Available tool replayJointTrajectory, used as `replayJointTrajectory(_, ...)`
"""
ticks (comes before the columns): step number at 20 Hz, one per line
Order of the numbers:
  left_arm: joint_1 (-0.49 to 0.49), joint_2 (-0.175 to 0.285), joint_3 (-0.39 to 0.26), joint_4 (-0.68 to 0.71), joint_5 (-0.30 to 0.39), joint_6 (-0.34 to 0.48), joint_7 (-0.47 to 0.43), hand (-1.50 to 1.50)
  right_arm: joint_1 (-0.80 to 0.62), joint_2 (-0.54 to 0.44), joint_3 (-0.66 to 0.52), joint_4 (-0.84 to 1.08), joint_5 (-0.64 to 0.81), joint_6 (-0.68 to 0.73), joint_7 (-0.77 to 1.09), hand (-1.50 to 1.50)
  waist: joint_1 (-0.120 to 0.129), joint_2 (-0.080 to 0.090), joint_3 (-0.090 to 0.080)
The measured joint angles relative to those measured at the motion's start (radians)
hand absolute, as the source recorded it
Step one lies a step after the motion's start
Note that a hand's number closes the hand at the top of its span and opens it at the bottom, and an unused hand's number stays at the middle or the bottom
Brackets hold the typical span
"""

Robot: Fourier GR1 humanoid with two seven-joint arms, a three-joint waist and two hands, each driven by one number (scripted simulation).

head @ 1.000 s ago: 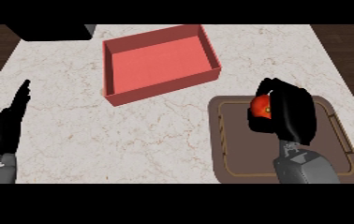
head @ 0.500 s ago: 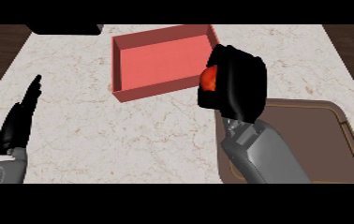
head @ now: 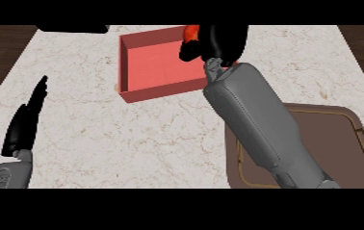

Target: Pick the tomato from the tray and place it in the cardboard box

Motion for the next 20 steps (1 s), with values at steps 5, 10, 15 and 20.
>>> replayJointTrajectory(5, -0.02, 0.002, 0.001, 0.003, 0.001, -0.01, 0.005, 0.0, -0.124, 0.001, -0.093, 0.264, -0.092, -0.152, -0.086, 1.5, 0.013, 0.006, 0.0)
replayJointTrajectory(10, -0.045, 0.006, -0.003, 0.004, 0.0, -0.024, 0.019, 0.0, -0.247, 0.001, -0.157, 0.506, -0.153, -0.253, -0.163, 1.5, 0.027, 0.013, 0.0)
replayJointTrajectory(15, -0.051, 0.0, -0.01, -0.005, -0.001, -0.028, 0.022, 0.0, -0.314, -0.002, -0.212, 0.702, -0.166, -0.325, -0.207, 1.5, 0.044, 0.021, 0.0)
replayJointTrajectory(20, -0.08, -0.009, -0.02, -0.001, -0.012, -0.022, 0.031, 0.0, -0.321, 0.0, -0.282, 0.815, -0.213, -0.408, -0.226, -1.5, 0.057, 0.031, 0.0)
